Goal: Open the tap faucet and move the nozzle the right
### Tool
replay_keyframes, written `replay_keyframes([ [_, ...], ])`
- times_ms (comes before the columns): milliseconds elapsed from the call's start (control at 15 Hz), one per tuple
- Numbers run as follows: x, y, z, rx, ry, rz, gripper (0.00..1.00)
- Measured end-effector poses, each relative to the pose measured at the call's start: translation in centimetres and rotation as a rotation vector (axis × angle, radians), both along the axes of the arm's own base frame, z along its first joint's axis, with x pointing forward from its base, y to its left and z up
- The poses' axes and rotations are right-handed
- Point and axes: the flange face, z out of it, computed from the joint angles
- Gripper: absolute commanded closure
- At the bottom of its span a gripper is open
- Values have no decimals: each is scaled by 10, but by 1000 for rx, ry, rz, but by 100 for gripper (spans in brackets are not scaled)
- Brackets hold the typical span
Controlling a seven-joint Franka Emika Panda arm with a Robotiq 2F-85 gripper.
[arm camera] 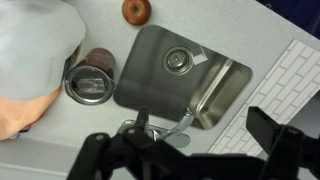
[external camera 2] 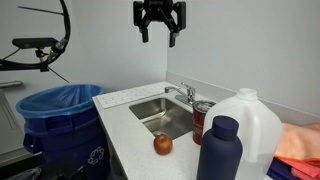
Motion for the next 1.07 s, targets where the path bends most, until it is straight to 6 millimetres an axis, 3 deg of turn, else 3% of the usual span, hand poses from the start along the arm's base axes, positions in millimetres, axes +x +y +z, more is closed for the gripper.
replay_keyframes([
  [200, 16, 4, 0, 12, -5, 0, 0],
  [733, 24, 10, -7, -16, 21, -17, 0],
  [1067, 79, 69, -33, -124, 94, -55, 0],
])
